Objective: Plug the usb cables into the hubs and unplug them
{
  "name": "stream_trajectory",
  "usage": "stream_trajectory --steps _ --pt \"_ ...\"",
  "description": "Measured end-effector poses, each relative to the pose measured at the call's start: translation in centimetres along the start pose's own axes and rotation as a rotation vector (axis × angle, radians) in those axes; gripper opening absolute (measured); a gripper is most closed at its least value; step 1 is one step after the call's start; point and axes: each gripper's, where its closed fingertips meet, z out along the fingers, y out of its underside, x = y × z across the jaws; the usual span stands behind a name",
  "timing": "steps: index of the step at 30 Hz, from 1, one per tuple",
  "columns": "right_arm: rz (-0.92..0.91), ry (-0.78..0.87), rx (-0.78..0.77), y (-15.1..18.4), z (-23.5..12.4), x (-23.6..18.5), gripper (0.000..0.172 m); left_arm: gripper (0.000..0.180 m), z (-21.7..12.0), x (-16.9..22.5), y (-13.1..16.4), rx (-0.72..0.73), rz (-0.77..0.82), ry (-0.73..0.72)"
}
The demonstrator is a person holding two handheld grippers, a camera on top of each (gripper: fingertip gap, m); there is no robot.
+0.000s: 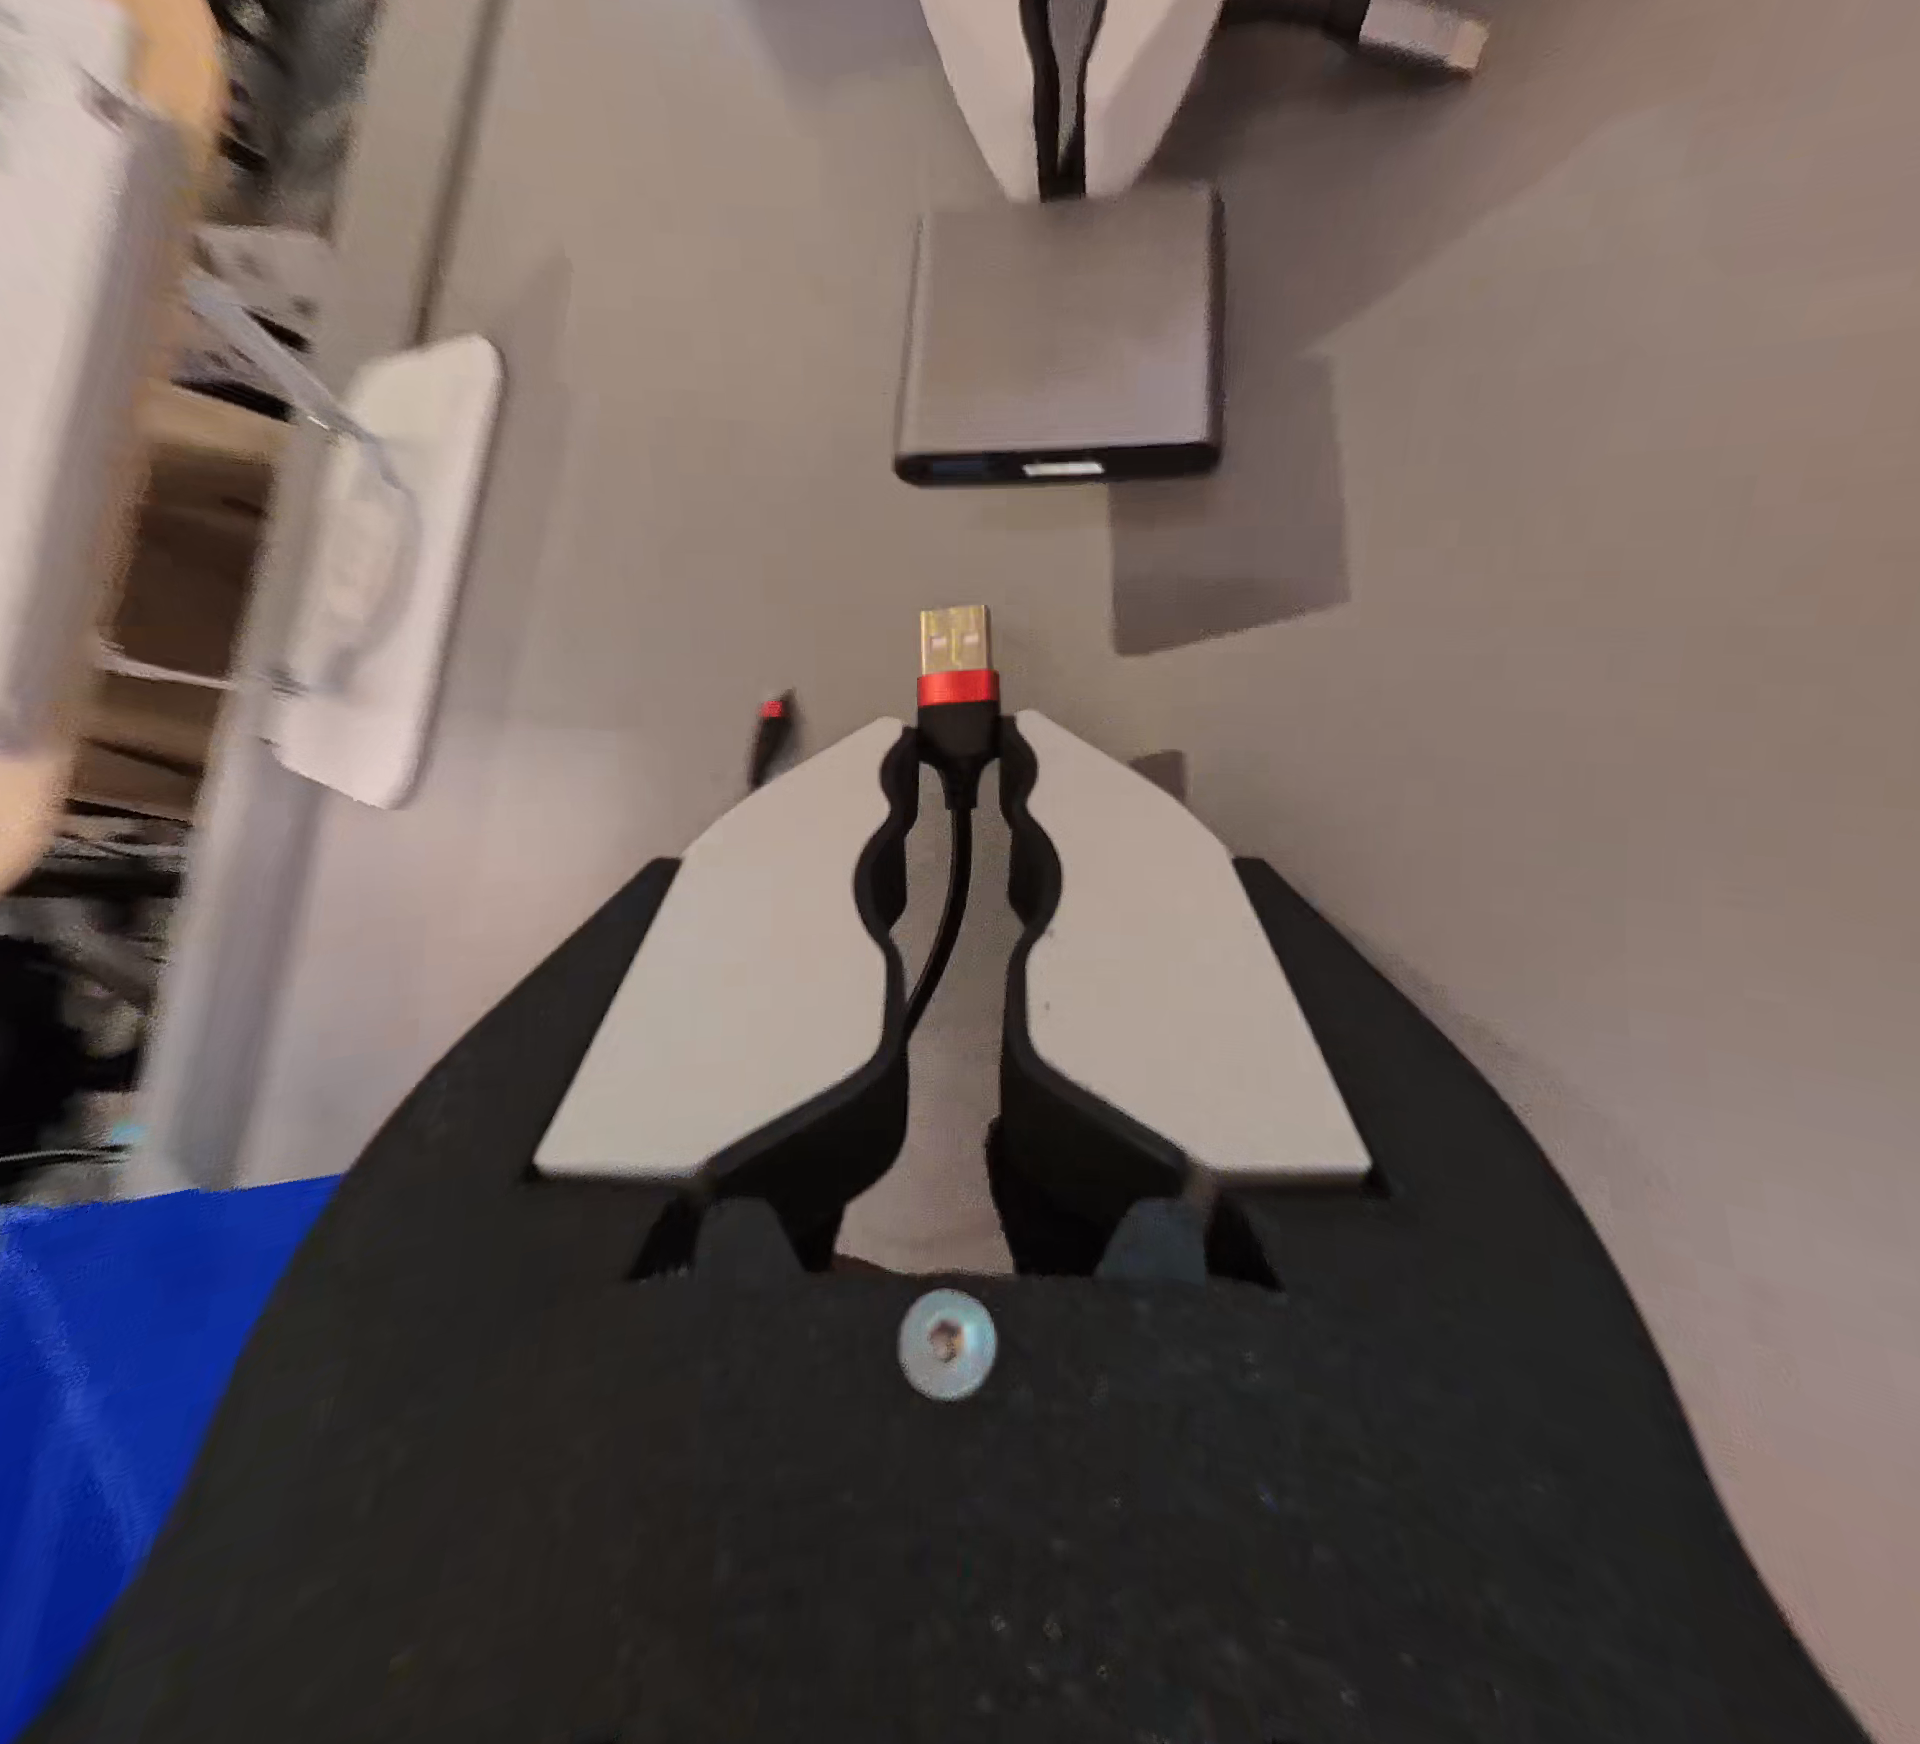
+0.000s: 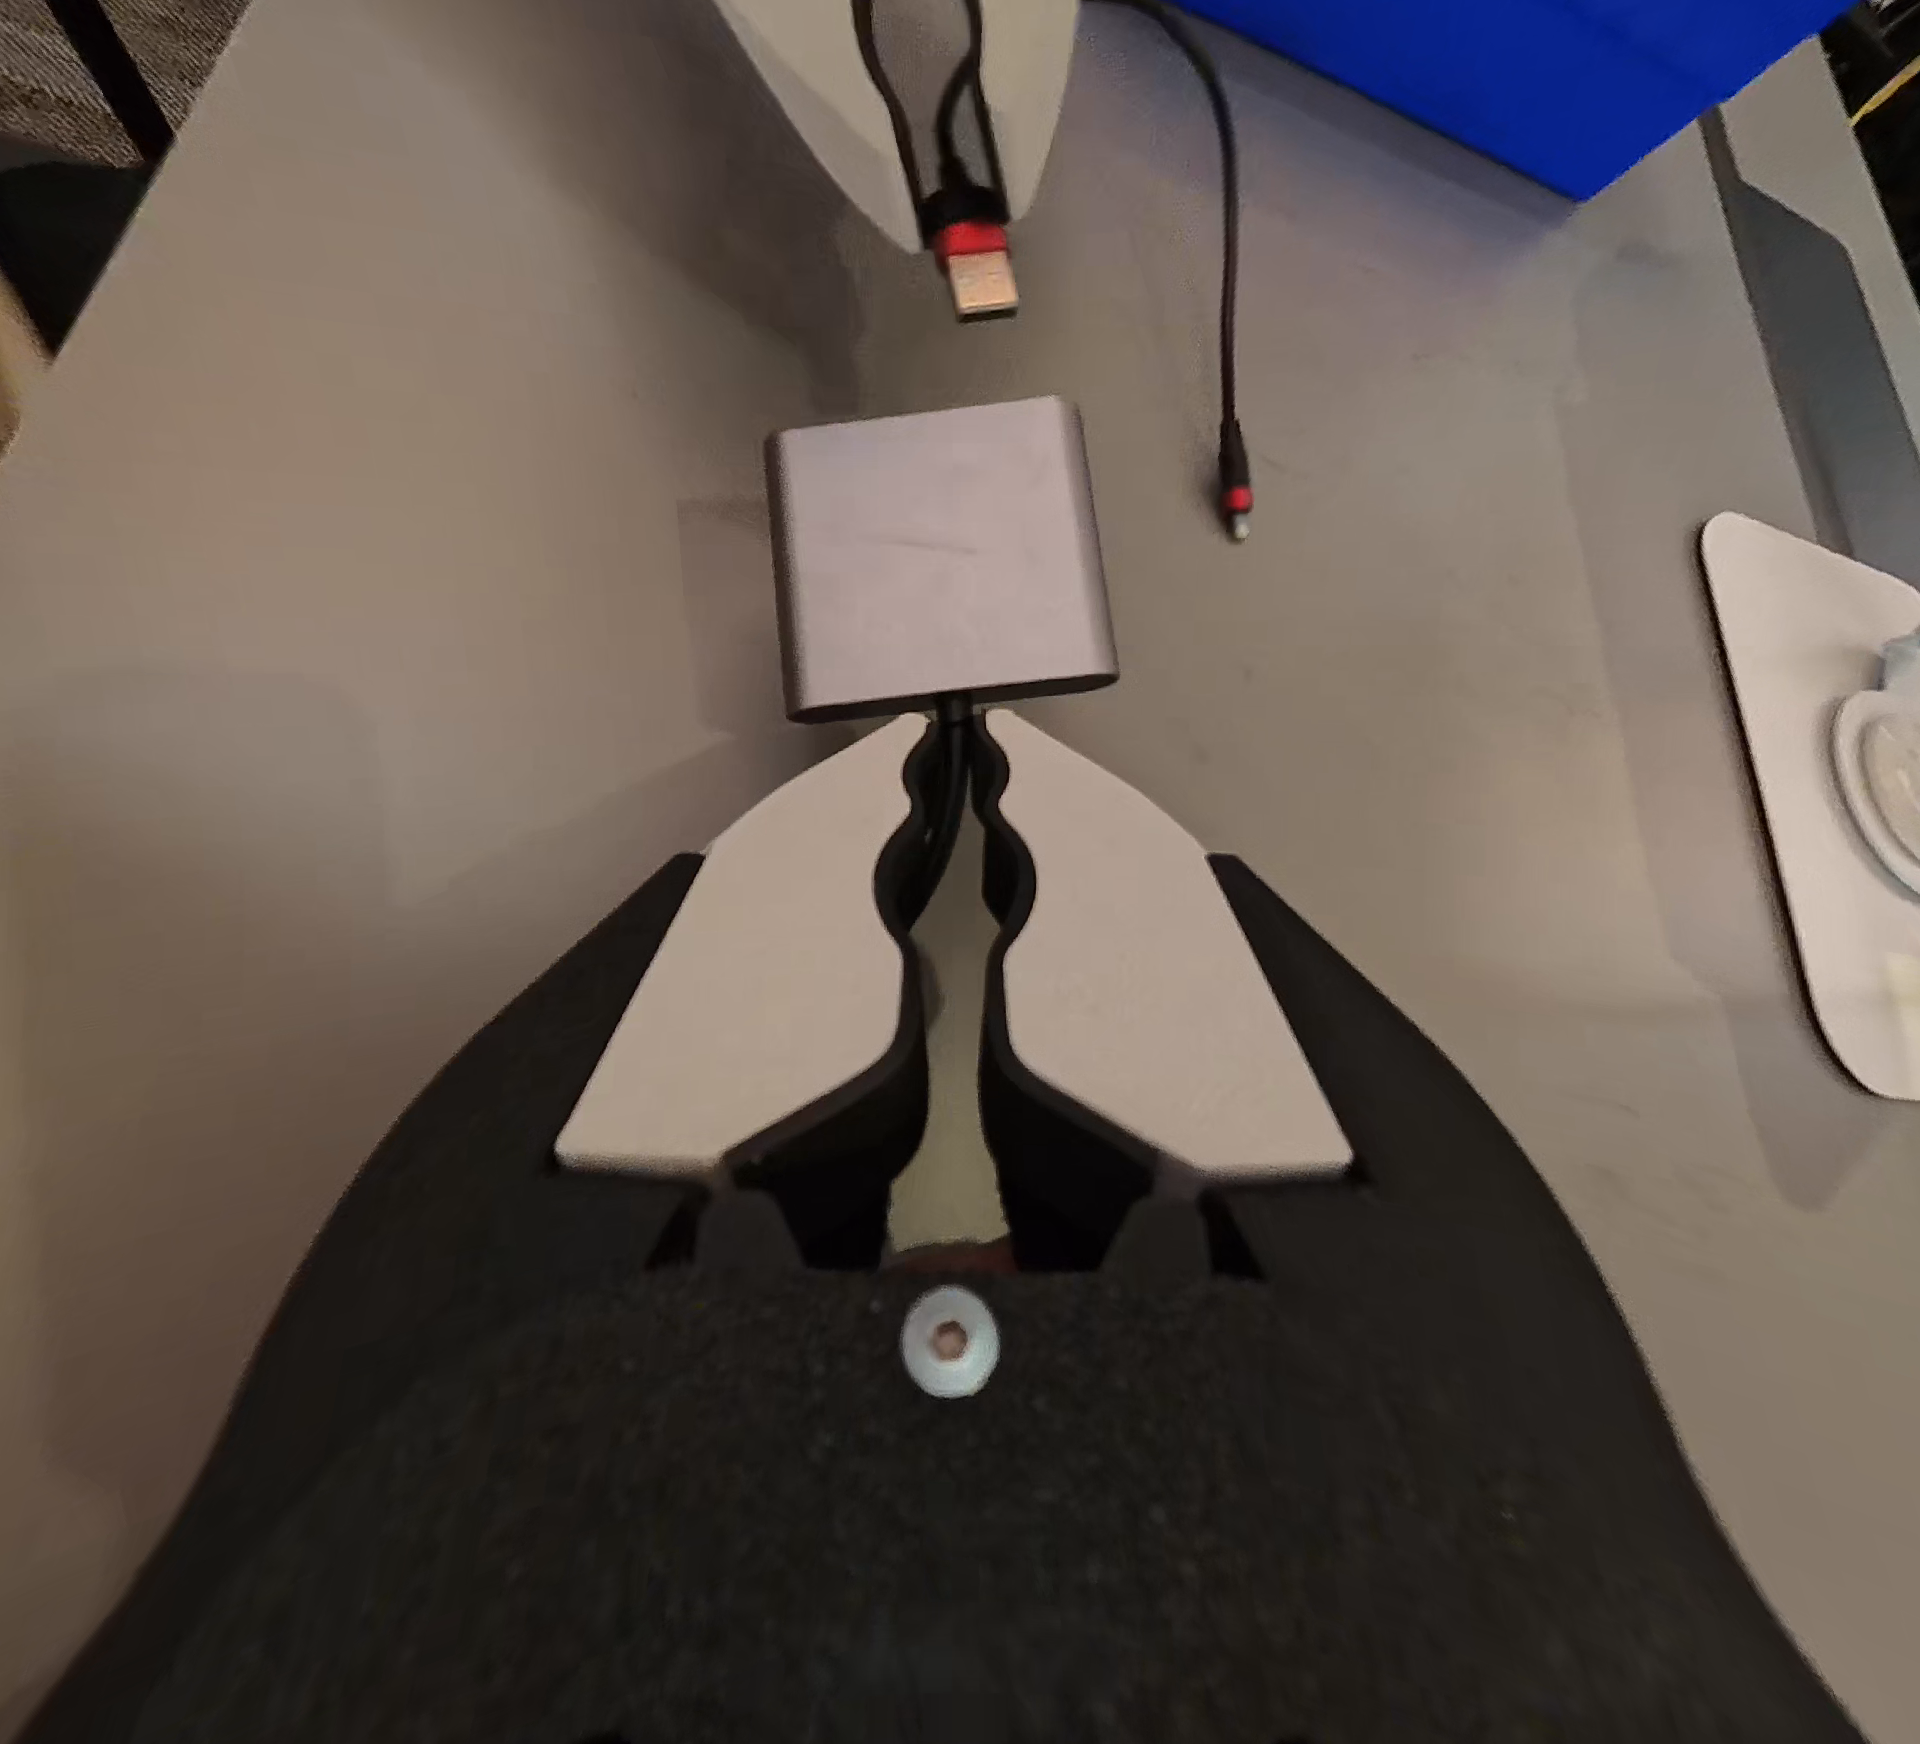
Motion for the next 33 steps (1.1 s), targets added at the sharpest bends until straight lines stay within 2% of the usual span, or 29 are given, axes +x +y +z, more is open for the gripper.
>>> stream_trajectory --steps 4,14,33 --pt "-0.001 0.005 0.01 -0.3 0.1 0.0 0.004 0.014 0.1 -1.0 -0.8 -0.02 0.129 -0.068" --pt "-0.016 0.01 0.012 -0.6 0.4 -0.2 0.004 0.014 0.7 -0.3 -1.9 0.025 0.066 -0.006" --pt "-0.053 -0.023 -0.02 -0.2 0.9 -1.1 0.004 0.014 1.6 1.1 -1.3 -0.015 0.069 0.059"
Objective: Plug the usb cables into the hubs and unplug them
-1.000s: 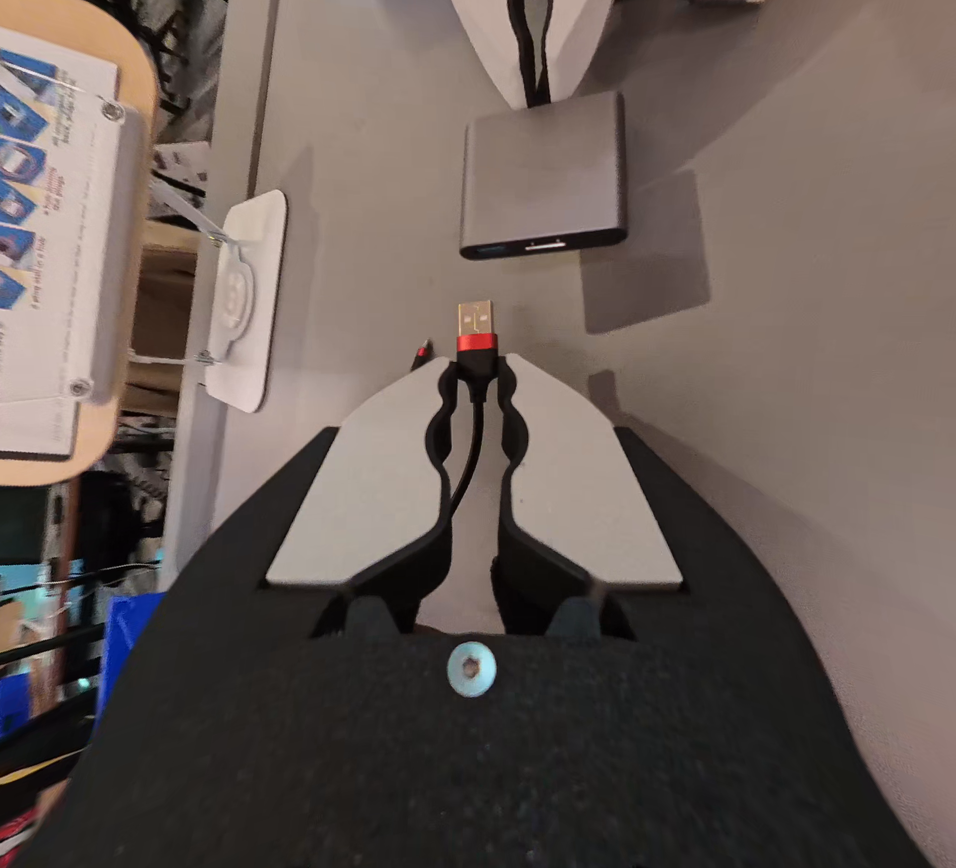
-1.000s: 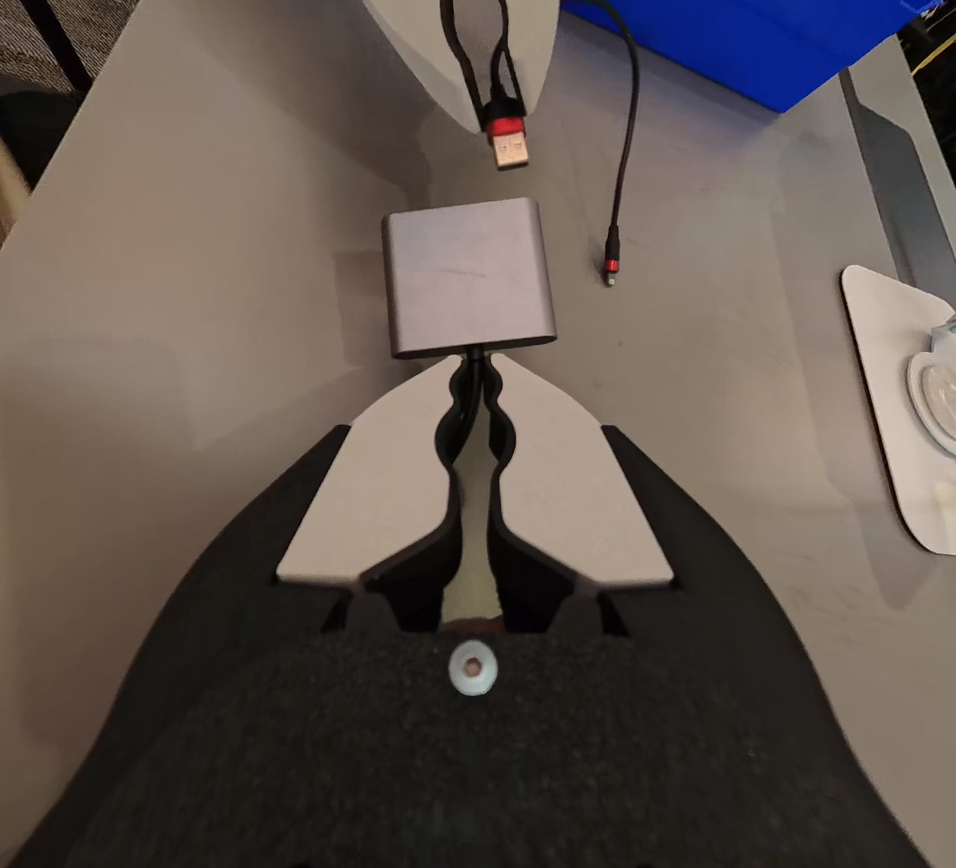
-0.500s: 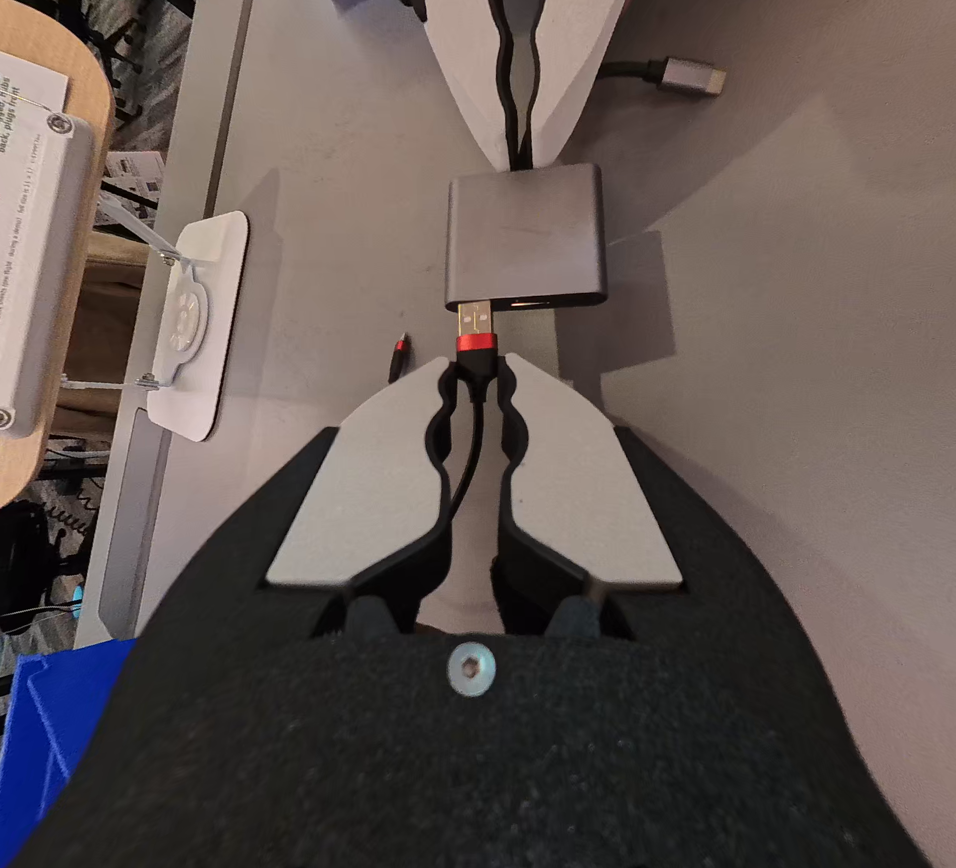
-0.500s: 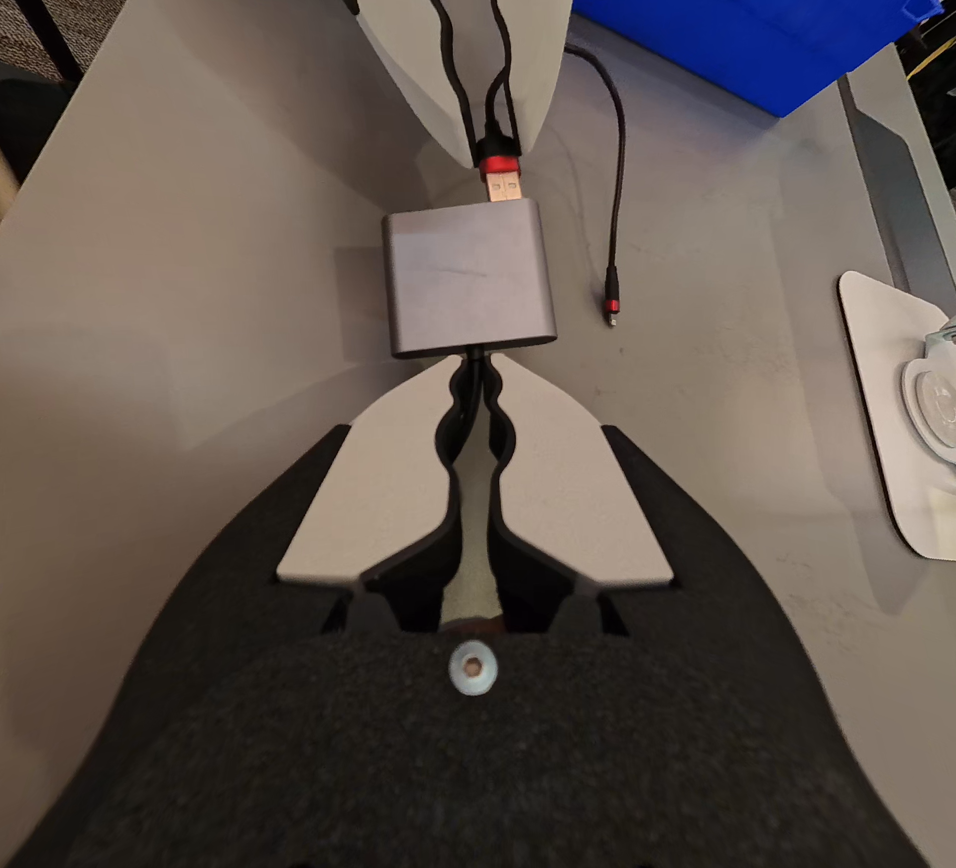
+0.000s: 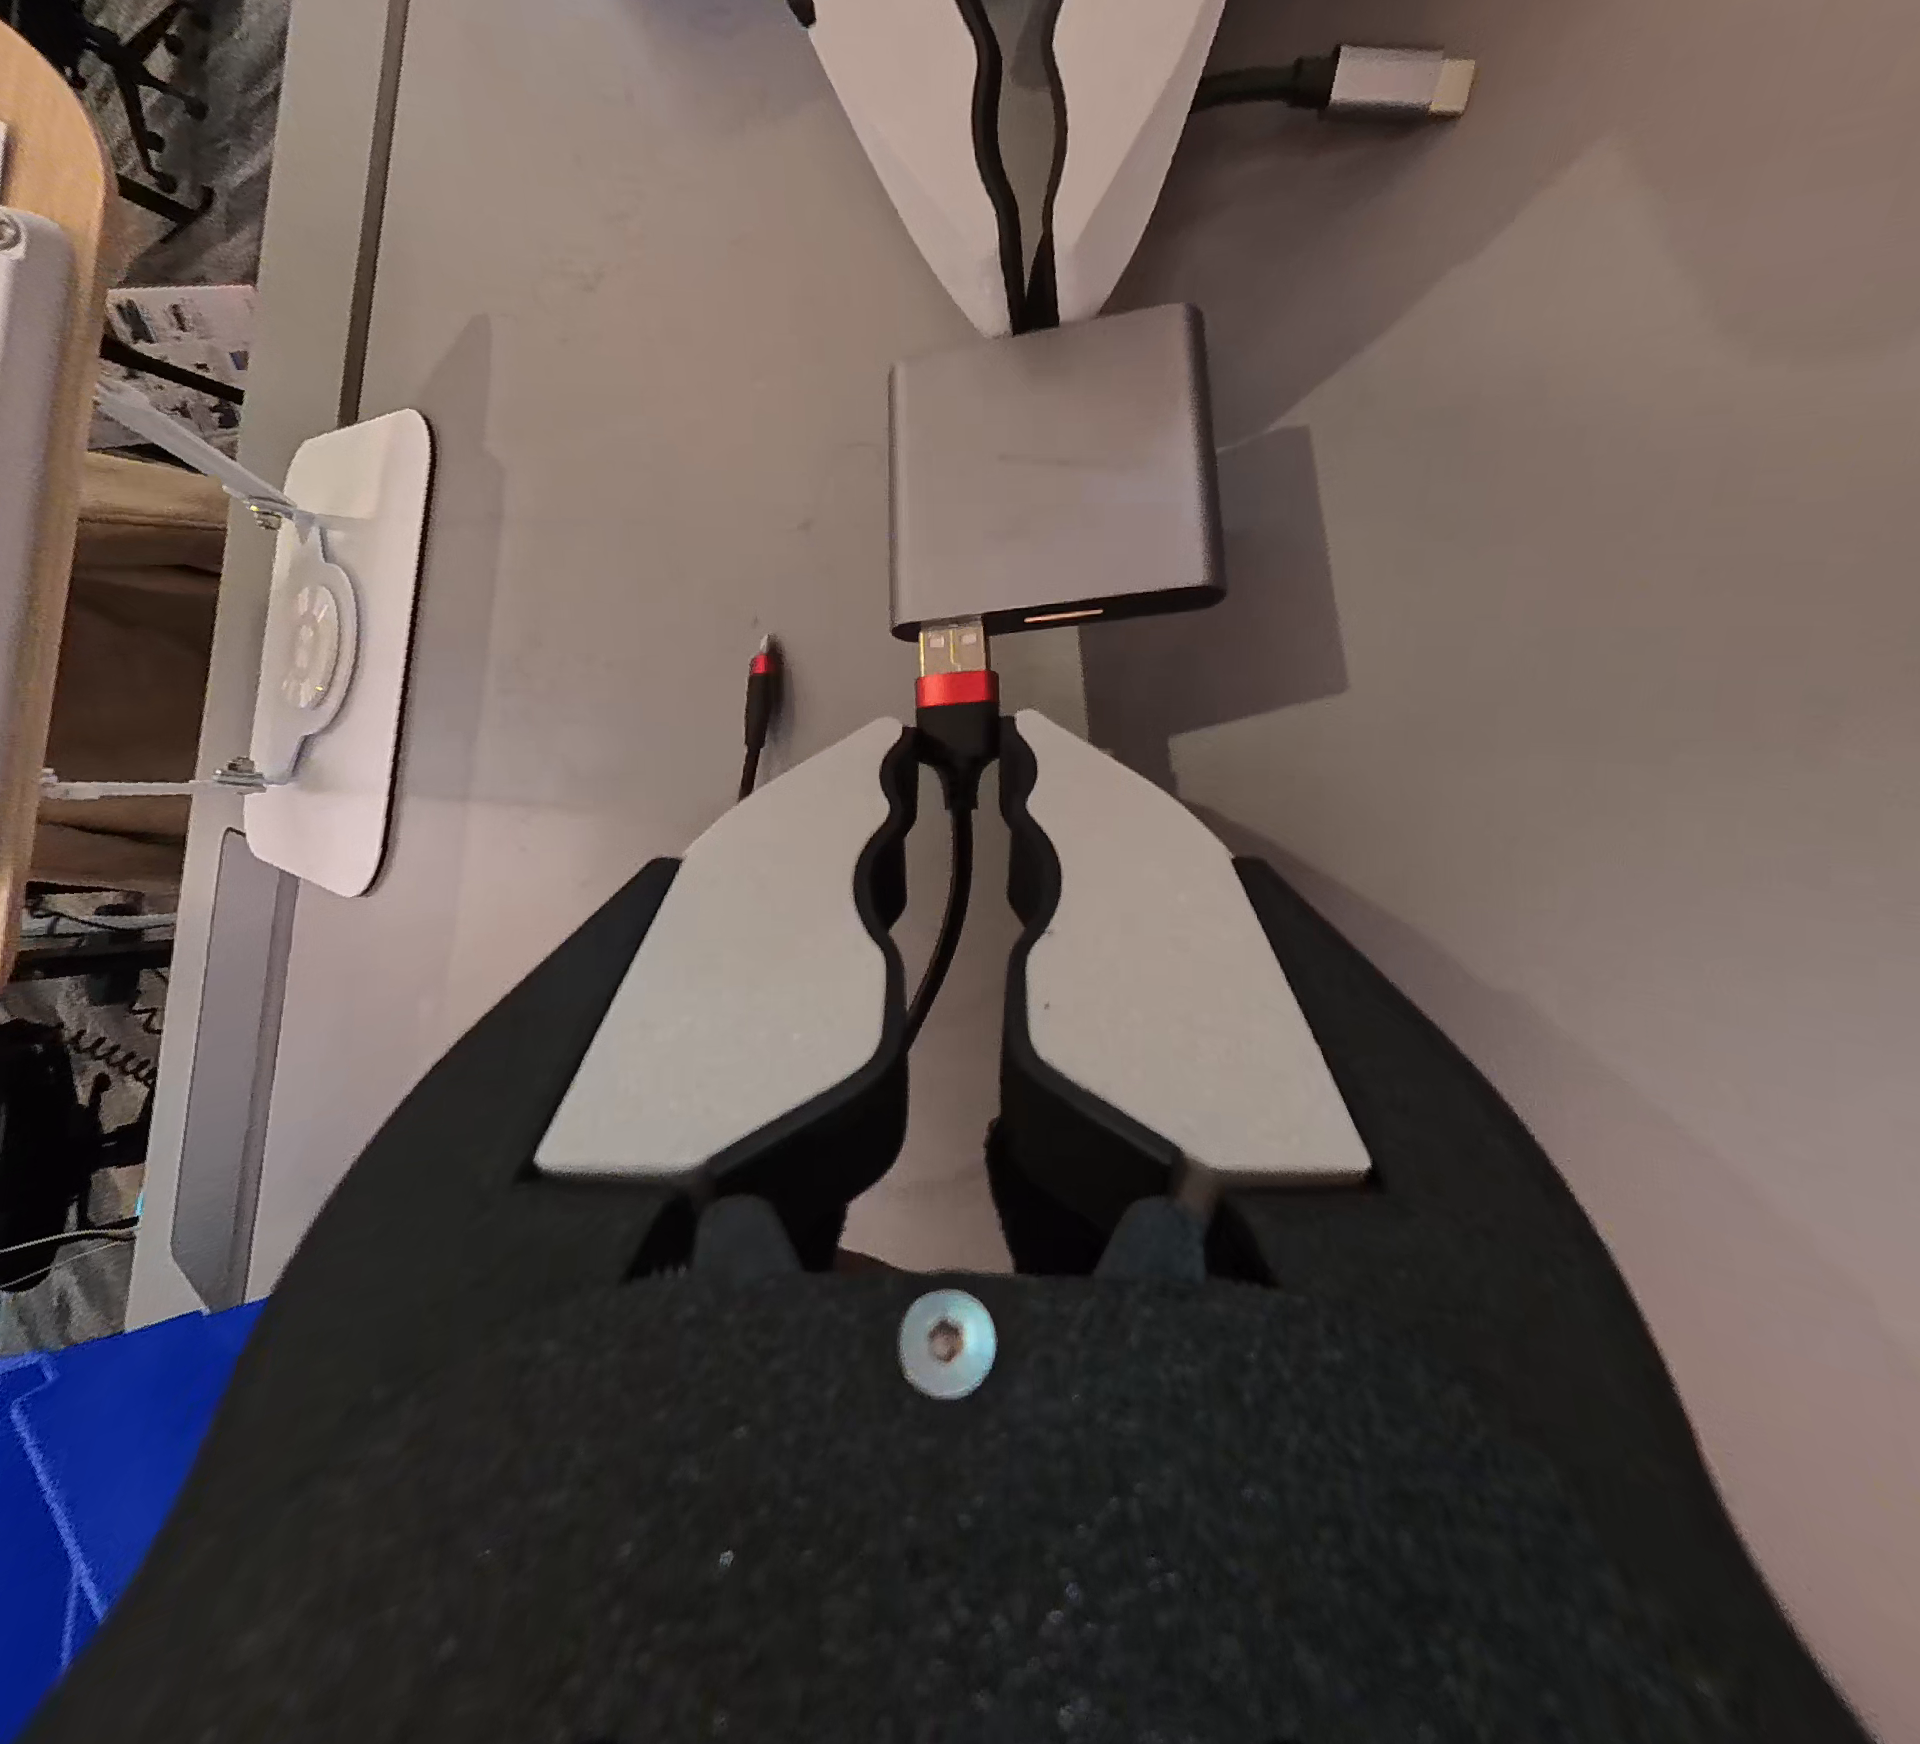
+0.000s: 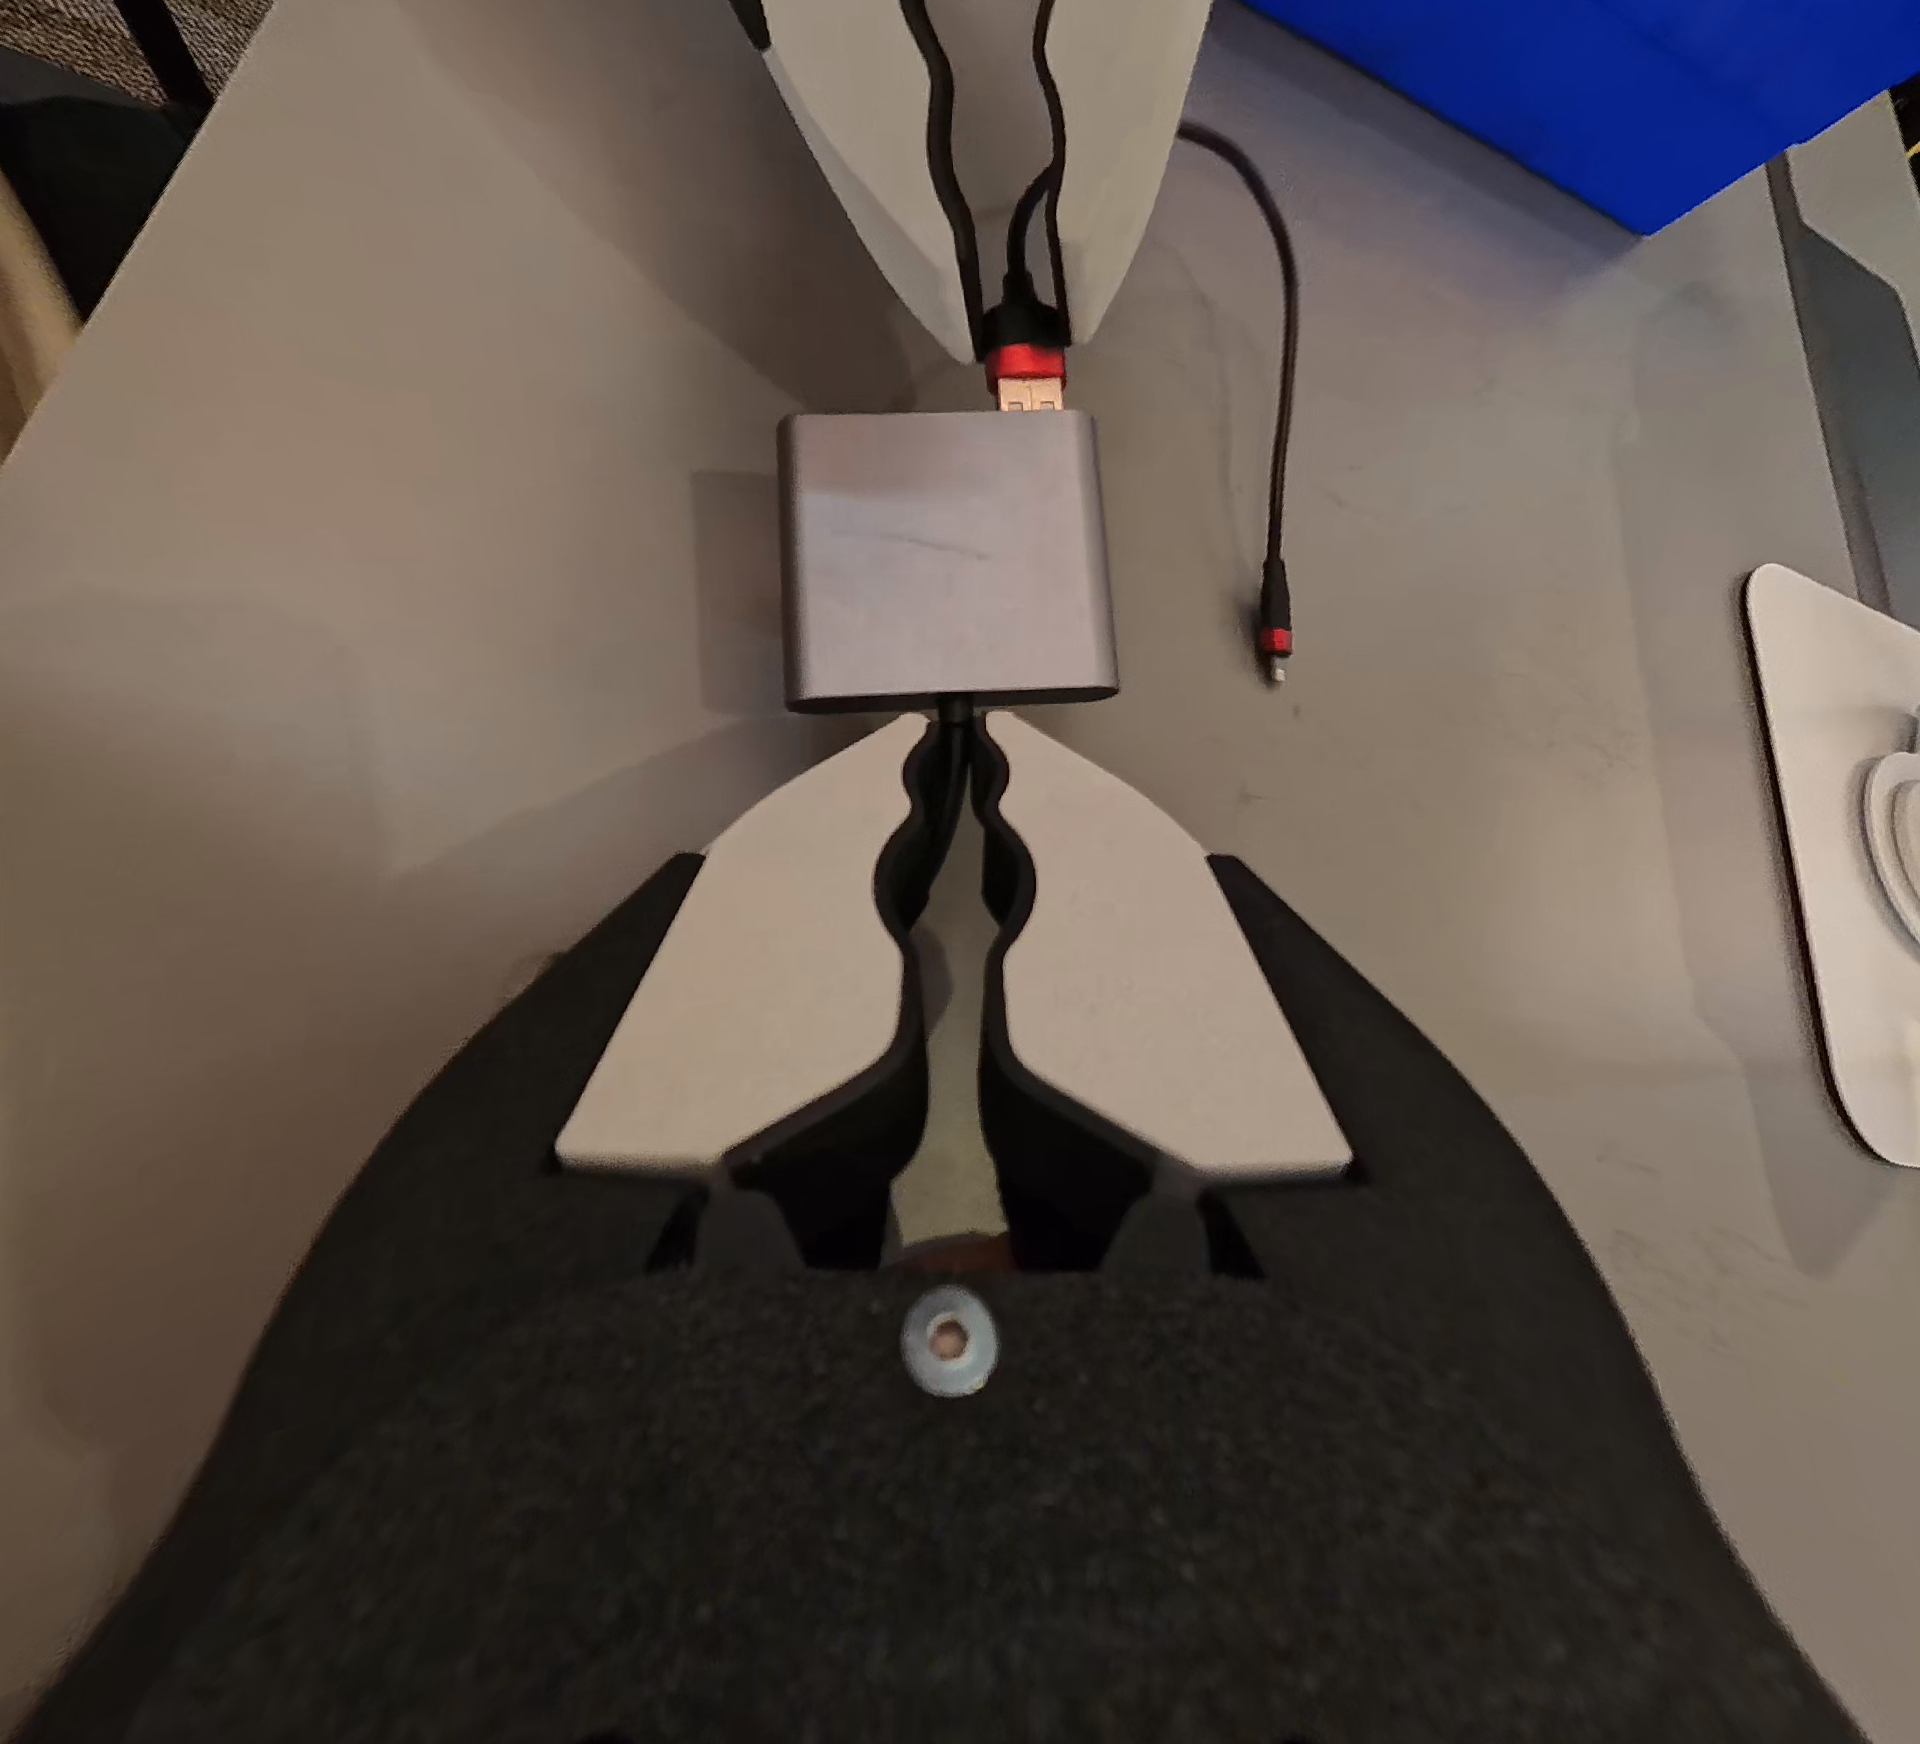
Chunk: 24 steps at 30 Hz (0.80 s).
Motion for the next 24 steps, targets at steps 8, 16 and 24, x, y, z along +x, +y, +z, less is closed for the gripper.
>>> stream_trajectory --steps 8,16,24 --pt "0.077 -0.029 -0.034 0.8 0.5 -0.1 0.005 0.014 0.7 0.1 0.2 0.014 -0.02 -0.016" --pt "0.186 -0.119 -0.101 2.4 1.8 -0.9 0.013 0.014 2.0 0.1 0.5 0.019 -0.019 -0.036" --pt "0.363 -0.241 -0.081 2.5 1.8 -0.8 0.043 0.014 2.2 0.2 0.6 0.005 -0.002 -0.006"
